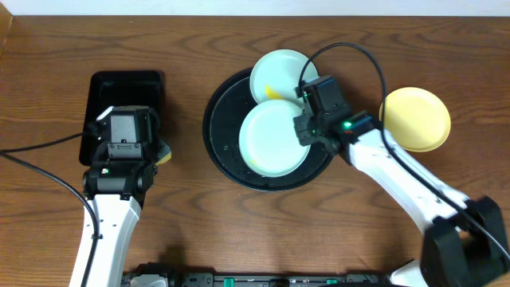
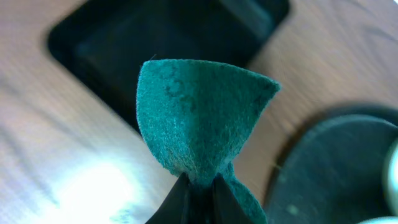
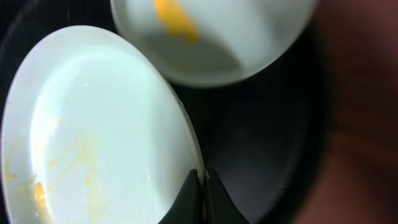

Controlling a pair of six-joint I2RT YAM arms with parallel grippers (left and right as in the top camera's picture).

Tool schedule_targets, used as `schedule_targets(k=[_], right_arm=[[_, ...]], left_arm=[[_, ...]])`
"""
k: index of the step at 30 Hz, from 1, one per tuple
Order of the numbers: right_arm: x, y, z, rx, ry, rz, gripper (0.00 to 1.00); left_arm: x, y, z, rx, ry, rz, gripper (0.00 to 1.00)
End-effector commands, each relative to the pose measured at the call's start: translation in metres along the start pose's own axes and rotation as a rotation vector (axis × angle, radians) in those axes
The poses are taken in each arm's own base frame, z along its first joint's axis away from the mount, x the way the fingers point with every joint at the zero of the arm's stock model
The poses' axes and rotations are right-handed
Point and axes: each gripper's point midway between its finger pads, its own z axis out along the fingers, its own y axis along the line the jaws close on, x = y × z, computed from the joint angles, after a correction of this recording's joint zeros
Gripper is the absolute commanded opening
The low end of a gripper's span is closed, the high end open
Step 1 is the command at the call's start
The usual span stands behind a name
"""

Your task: Clean dirty plates on tray and stack at the side

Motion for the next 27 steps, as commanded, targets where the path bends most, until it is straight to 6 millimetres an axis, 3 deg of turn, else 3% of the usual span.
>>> schedule_targets(k=[1,7,17,22,27], right_arm=[[0.019,0.015,0.023,-0.064,0.089,0.088,0.01],[0.039,0.013,0.057,-0.043,0.163,0.158,0.01],[0.048,0.03,0.092,-0.083,0.178,0.199,0.01],[0.051,0.03,0.112,-0.066,0.168,0.246,0.01],[0.054,0.032,0.121,-0.066,0.168,0.272,0.01]], left_arm=[[0.017,-0.02,0.001,0.126,0.088,0.105,0.07],[0.032,-0.038,-0.002,0.235,0.168,0.142,0.07],[0.068,-0.064,0.0,0.387,0.375,0.138,0.07],[0.098,-0.079,0.005,0.414,0.482,0.194,0.08],[0.131,-0.108,0.008,0.46,0.528,0.311,0.07]])
